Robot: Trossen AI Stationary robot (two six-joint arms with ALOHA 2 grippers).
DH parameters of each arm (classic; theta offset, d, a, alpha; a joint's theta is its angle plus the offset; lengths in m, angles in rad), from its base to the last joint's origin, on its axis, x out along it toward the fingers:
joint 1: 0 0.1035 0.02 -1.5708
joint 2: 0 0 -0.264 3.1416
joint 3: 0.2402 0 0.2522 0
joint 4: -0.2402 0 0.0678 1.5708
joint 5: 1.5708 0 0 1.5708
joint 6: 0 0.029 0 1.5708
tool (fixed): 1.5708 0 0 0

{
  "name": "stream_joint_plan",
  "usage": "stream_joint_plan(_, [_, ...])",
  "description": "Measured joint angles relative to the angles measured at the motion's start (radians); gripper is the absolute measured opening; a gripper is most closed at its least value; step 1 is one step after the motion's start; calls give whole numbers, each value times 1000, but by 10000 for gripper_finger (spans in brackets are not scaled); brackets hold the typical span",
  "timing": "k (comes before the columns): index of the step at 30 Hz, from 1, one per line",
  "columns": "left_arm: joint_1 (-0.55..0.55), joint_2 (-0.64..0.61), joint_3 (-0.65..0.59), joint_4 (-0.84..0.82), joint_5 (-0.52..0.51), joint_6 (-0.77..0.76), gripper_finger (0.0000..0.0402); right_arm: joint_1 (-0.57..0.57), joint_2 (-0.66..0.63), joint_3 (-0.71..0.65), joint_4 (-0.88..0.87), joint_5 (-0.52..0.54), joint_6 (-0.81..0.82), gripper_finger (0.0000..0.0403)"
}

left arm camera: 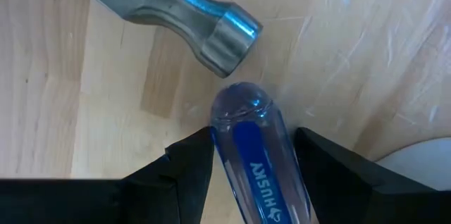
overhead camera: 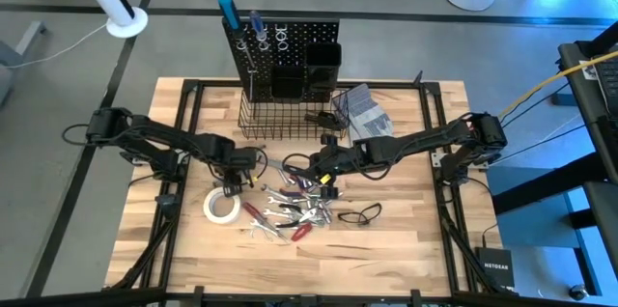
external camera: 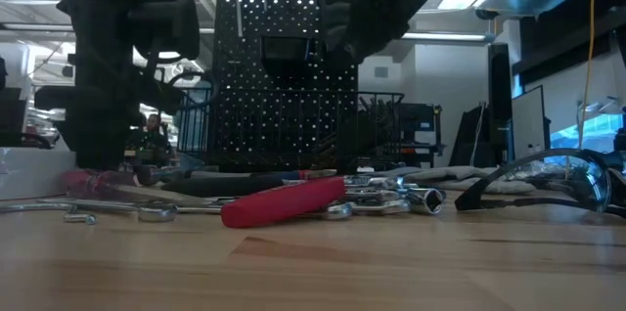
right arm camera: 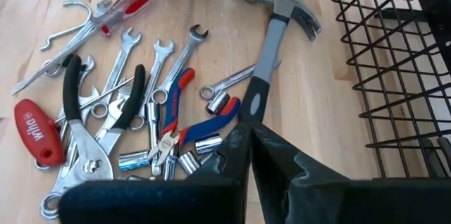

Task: Hang tools onto peg board
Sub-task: Hang the transparent blue screwdriver on the peg board

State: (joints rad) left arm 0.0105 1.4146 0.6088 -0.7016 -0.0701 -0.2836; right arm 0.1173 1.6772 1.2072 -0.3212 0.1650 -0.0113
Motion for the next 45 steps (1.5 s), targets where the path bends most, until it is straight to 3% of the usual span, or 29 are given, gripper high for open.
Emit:
stream_joint_plan(8, [0,1,-4,8,8,7,123,0,0,0,15,7,-5,23])
stream_joint_plan(17, [-15,-59,28,-68,-9,-16,123,0,0,0,16,7,-5,23])
stream_joint_plan(22, [-36,-144,87,-145,-2,2,123,0,0,0,16,7,-6,23])
stream_joint_plan(32, [-77,-381,193,-125,-38,24,123,0,0,0,39,7,4,23])
stream_joint_plan(39, [-83,-530,209,63,-106,127,123,-2,2,0,182,6,-22,33])
stream_joint_plan(45, [-83,-565,209,281,-103,249,123,-29,6,0,378,-1,-85,98])
